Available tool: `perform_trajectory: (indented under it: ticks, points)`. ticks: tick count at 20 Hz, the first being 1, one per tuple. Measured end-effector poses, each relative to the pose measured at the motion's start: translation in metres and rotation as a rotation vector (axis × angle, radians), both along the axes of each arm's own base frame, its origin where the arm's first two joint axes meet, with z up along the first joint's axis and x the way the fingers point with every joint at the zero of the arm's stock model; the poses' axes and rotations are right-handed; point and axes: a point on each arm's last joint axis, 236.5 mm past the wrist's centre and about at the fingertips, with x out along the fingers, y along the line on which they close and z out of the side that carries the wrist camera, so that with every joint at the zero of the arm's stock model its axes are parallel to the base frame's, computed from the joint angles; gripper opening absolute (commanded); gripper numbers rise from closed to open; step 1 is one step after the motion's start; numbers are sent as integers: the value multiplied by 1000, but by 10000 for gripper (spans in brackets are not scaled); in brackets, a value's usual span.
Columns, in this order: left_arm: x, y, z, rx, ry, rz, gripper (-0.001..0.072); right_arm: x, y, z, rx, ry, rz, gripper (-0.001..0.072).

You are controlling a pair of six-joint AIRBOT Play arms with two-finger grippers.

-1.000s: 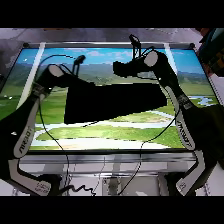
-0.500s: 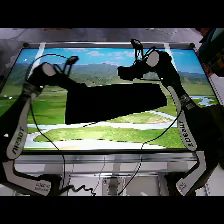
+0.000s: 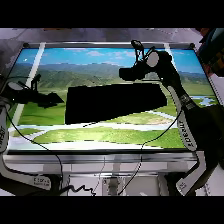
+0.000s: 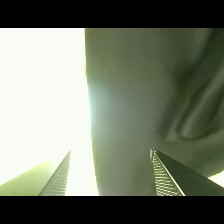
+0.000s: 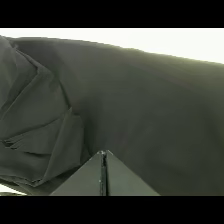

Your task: Fold the clothes and pants, and hang the long-sleeved shirts on hangers.

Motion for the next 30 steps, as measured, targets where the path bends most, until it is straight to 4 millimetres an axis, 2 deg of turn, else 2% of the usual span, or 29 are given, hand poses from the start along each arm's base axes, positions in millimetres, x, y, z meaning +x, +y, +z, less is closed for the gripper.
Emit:
perform_trajectory:
  ticks: [4, 6, 7, 9, 11, 13, 16, 19, 22, 24, 27, 30]
  points:
    - [4, -17, -30, -59, 21, 27, 531, 0, 0, 0, 0, 0, 0, 23]
    - [9, -30, -37, -76, 18, 27, 412, 0, 0, 0, 2, 0, 0, 23]
    - [11, -37, -41, -82, 17, 26, 306, 0, 0, 0, 2, 0, 0, 23]
    - [11, -46, -48, -75, 21, 12, 19, 0, 1, 1, 4, 0, 0, 23]
    - [12, -53, -49, -74, 18, -2, 7, 0, 1, 0, 5, 1, 1, 23]
    - [18, -56, -41, -75, -4, -7, 6, 0, 1, 0, 5, 2, 1, 23]
    - [30, -58, 2, -76, -68, -50, 5, 0, 0, 0, 2, 1, 1, 23]
    - [38, -57, 67, -35, -119, -86, 5, 0, 0, 0, -1, 1, 0, 23]
    - [34, -58, 140, 61, -178, -129, 5, -3, -1, -2, -6, 11, 4, 23]
    - [26, -56, 176, 155, -212, -139, 5, -5, -1, -3, -11, 23, 7, 23]
    - [9, -55, 210, 289, -244, -157, 5, -8, -2, -5, -22, 31, 22, 23]
    - [-6, -50, 219, 409, -229, -180, 5, -8, -2, -7, -23, 31, 28, 23]
